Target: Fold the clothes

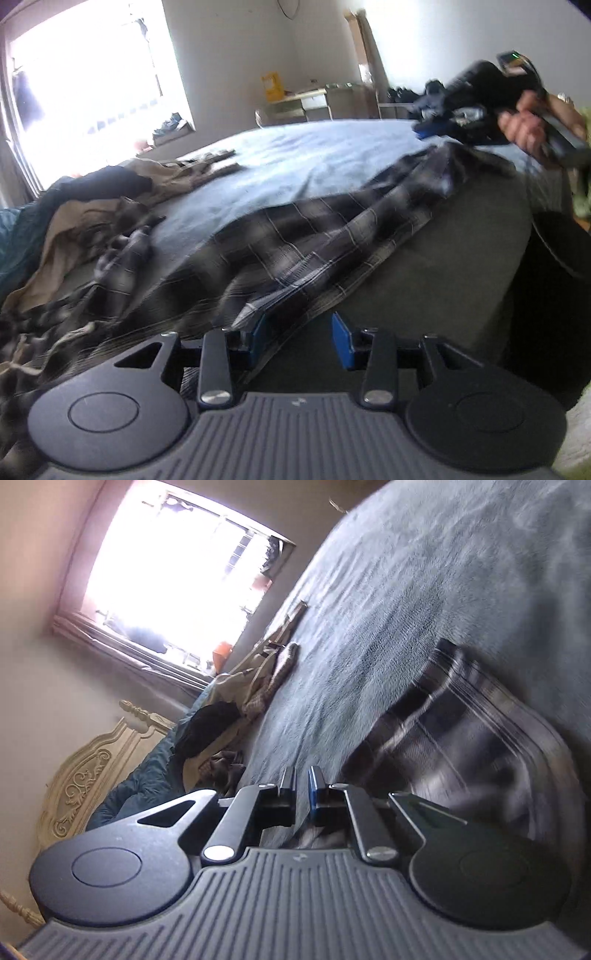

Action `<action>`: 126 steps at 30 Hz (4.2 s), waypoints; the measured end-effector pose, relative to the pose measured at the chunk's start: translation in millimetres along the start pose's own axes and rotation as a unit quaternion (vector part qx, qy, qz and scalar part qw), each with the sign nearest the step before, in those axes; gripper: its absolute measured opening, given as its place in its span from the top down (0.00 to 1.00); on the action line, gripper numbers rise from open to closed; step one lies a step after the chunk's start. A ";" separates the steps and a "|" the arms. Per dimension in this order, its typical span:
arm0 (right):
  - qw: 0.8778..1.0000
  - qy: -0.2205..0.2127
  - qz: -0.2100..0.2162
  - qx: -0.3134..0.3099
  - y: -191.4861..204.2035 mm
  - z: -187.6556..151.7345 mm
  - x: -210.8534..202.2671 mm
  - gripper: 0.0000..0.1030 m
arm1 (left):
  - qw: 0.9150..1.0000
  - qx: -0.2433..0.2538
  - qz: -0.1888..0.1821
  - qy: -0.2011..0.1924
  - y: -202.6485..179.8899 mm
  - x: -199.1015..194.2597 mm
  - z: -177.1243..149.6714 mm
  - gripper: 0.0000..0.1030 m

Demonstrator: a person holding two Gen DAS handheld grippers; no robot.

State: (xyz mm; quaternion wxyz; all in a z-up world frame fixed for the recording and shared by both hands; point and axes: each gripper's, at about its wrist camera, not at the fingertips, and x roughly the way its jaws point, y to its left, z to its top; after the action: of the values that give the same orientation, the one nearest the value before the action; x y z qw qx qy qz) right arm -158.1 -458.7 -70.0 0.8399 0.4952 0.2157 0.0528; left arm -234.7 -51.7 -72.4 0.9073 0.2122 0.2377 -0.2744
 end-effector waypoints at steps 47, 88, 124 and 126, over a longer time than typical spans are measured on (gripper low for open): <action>0.988 -0.121 0.042 -0.090 89.7 85.3 -129.9 0.99 | 0.992 -0.094 -0.078 -0.019 17.0 -7.3 18.0 0.58; 0.987 -0.085 -0.135 -0.020 -47.1 -3.8 -152.2 0.94 | 0.989 -0.117 -0.087 -0.002 17.0 13.0 13.9 0.47; 0.921 -0.034 -0.243 -0.303 -24.0 125.9 39.2 1.00 | 0.986 -0.144 -0.084 0.016 19.7 44.0 24.9 0.46; 0.924 -0.037 -0.268 -0.271 -43.2 129.6 37.3 1.00 | 0.985 -0.149 -0.080 0.016 21.2 42.3 25.1 0.46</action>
State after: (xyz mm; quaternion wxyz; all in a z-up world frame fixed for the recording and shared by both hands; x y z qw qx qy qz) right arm -76.1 -574.0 -64.5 0.9323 0.1737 0.2868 -0.1354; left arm -183.0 -65.4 -70.2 0.8998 0.0590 0.3071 -0.3044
